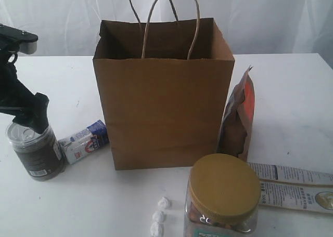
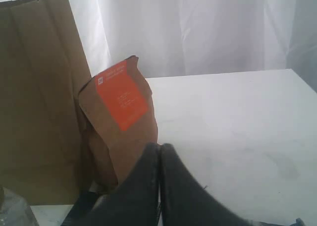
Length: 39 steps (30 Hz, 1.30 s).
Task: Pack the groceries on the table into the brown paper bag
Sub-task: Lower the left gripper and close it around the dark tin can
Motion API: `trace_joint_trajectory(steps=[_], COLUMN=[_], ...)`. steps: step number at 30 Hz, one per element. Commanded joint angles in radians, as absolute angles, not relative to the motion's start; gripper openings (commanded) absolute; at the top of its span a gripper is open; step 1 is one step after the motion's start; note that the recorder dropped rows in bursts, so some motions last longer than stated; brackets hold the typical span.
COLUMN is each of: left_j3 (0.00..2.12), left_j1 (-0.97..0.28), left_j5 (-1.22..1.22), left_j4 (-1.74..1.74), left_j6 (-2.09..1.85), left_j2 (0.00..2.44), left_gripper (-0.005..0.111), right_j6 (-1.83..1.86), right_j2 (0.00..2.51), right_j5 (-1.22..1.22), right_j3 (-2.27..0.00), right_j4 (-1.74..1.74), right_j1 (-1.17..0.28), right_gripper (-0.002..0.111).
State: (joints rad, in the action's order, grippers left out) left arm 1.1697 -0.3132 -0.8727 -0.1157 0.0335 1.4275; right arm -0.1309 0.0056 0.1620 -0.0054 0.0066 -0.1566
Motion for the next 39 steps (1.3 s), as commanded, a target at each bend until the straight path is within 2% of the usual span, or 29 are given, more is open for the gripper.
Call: trace_joint_trajectory(steps=[1,39], left_j3=[1.164,1.164], left_j1=[-0.302,-0.302], left_j5=[-0.879,-0.831], left_j4=[-0.086,-0.163], left_j6=[0.000,0.027], left_j2=[1.456,1.630], left_gripper=[0.106,0.105], right_j6=[-0.134,-0.134], right_j2=[0.000,0.000], right_j5=[0.157,0.157], right_j3=[0.000,0.000], right_j4=[0.006,0.006], right_j1=[-0.150,-0.150], right_gripper=[0.000,0.000])
